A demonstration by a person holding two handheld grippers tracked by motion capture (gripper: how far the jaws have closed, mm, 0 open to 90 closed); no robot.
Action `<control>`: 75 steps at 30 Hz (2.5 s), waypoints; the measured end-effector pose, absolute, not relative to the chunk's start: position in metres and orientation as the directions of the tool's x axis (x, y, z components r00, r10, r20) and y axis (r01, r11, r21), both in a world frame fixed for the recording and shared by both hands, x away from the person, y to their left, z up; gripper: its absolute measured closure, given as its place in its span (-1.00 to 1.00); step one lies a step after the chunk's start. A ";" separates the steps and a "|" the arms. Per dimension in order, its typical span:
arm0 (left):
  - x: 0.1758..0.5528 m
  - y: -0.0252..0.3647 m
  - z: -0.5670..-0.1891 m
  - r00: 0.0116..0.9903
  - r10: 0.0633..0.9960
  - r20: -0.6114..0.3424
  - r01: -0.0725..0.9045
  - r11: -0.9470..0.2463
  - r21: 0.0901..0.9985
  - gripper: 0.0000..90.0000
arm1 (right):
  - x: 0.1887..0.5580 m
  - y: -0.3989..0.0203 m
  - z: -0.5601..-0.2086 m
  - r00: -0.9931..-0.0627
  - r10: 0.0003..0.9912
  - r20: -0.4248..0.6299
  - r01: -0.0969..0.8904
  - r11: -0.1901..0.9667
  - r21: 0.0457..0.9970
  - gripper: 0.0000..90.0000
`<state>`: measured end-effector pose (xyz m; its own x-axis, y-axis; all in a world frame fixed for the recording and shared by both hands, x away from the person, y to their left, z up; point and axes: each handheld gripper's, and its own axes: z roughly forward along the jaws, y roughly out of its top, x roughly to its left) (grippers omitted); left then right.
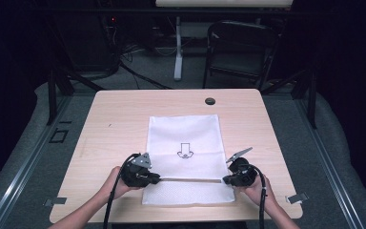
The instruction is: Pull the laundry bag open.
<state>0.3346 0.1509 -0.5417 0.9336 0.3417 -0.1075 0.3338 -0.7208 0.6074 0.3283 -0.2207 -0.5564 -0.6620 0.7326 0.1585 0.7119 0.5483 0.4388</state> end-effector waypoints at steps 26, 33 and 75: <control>0.332 0.184 -0.546 0.917 0.377 -0.130 0.375 -0.704 0.603 0.82 | 0.329 -0.220 -0.556 -0.651 0.738 0.176 0.724 0.535 0.435 1.00; 0.329 0.199 -0.548 0.905 0.409 -0.119 0.395 -0.700 0.595 0.82 | 0.329 -0.220 -0.556 -0.652 0.738 0.178 0.724 0.535 0.435 1.00; 0.297 0.240 -0.505 0.659 0.742 -0.121 0.633 -0.461 0.622 -0.86 | 0.282 -0.285 -0.504 -0.559 0.829 0.030 0.708 0.458 0.538 -0.97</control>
